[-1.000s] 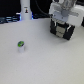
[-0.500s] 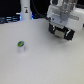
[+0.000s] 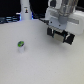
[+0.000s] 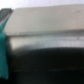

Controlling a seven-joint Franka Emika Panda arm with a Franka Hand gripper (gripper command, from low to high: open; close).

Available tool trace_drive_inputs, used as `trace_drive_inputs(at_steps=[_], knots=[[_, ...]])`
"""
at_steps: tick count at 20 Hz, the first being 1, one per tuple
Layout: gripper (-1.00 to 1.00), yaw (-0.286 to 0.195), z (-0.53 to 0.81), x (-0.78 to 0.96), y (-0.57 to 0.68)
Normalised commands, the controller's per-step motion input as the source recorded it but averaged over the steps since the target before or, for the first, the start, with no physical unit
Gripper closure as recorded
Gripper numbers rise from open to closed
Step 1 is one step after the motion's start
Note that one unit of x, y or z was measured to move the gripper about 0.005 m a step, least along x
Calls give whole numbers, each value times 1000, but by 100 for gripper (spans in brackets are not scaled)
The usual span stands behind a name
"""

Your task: Open the kcup holder, insert the kcup into the holder, and close the kcup holder

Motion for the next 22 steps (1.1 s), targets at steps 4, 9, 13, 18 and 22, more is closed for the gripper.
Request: trace_drive_inputs(at_steps=[4,9,13,18,22], knots=[[100,-71,189,891,-374],[100,-72,199,865,-363],[100,-71,152,825,-336],[-100,-39,120,515,-192],[100,-15,166,344,-121]])
